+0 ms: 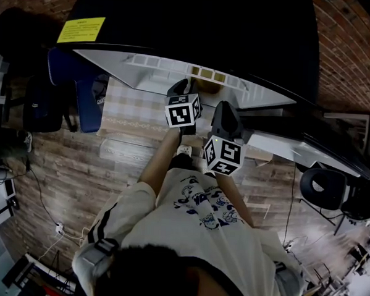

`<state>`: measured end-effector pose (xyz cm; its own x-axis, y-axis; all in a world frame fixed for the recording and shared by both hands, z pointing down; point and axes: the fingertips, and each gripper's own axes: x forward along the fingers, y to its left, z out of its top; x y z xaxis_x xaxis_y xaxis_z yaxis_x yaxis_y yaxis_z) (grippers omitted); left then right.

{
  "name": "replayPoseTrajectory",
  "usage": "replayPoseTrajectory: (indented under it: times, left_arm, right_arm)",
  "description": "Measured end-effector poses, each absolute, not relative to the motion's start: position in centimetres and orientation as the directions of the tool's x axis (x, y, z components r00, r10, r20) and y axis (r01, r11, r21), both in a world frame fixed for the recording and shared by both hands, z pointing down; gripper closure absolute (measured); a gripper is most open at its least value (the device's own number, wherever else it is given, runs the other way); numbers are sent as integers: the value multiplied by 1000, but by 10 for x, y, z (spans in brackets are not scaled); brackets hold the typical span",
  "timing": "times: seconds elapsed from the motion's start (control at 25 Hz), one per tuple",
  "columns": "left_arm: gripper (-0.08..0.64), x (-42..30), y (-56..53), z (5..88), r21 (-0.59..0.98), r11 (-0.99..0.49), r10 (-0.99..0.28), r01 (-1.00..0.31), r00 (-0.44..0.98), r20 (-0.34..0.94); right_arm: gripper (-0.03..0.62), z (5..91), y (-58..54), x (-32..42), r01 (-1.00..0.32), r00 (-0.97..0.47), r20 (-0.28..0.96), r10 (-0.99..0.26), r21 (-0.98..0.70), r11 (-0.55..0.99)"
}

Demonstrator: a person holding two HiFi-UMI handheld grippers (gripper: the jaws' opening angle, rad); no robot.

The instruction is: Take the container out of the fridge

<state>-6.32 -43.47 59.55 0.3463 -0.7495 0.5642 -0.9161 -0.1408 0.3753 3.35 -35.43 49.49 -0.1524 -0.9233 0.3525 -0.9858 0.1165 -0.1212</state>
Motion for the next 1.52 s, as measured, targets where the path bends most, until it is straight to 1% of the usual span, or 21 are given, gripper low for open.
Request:
replayPoseTrajectory:
  times: [0.76,0.88,1.04,1.16,1.52]
  left_arm:
    - [452,-62,-447,613,340,-100,-721,-935,303,623]
    - [468,-60,-450,615,331,-102,-719,-938,300,627]
    - [509,-61,-453,616,304,-104,-726,-947,281,628]
    - [522,-62,-455,617,303,-99,-733,-948,275,622]
    - [528,-64,-455,612,290,-105,-739,-951,269,617]
  right_arm:
    - [543,500,-355,32,-983,-170,372,-913,-132,129]
    - [543,502,-356,32,-982,-171,374,-912,-134,130]
    - [543,504,-357,31,-982,-174,376,-910,-135,132]
    - [543,503,-357,30,-982,-176,376,-910,-134,134]
    - [544,502,-354,33,-983,-167,377,-911,-140,123]
